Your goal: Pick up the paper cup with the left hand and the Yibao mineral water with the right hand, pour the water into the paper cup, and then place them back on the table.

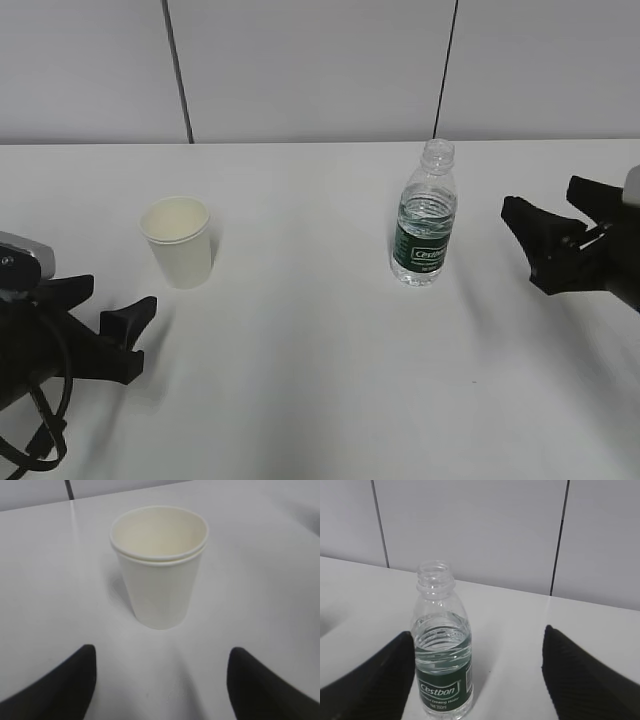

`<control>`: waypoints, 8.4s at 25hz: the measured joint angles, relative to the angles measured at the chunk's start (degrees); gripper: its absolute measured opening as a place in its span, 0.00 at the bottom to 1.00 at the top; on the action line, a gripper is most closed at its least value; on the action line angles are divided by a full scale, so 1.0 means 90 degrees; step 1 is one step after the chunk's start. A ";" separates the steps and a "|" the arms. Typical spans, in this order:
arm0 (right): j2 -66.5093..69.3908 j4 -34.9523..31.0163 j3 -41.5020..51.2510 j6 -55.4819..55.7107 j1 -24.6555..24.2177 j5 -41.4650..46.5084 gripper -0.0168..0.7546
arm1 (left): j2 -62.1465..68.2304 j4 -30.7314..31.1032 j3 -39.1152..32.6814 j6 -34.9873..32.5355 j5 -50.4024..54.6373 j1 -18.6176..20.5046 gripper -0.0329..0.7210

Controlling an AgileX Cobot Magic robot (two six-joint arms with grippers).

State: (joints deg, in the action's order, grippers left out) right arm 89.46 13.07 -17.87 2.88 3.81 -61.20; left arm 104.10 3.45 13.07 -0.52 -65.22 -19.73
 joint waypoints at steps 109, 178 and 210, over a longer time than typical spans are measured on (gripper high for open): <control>0.1459 0.0801 -0.0303 0.0589 0.0000 -0.0474 0.81 | 0.2142 -0.0127 0.2649 0.0005 -0.0020 0.0000 0.59; 0.4002 0.2029 -0.3316 0.1377 0.0000 -0.0503 0.66 | 0.2142 0.0935 0.2660 0.0005 -0.0014 0.0000 0.59; 0.3809 0.2346 -0.3316 0.1312 0.0000 -0.0292 0.65 | 0.1810 0.2355 0.2660 0.0837 -0.0011 -0.0514 0.59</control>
State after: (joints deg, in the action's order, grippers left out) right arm 123.75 34.18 -47.72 14.68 3.81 -63.83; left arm 120.39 24.64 37.01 7.01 -65.32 -24.35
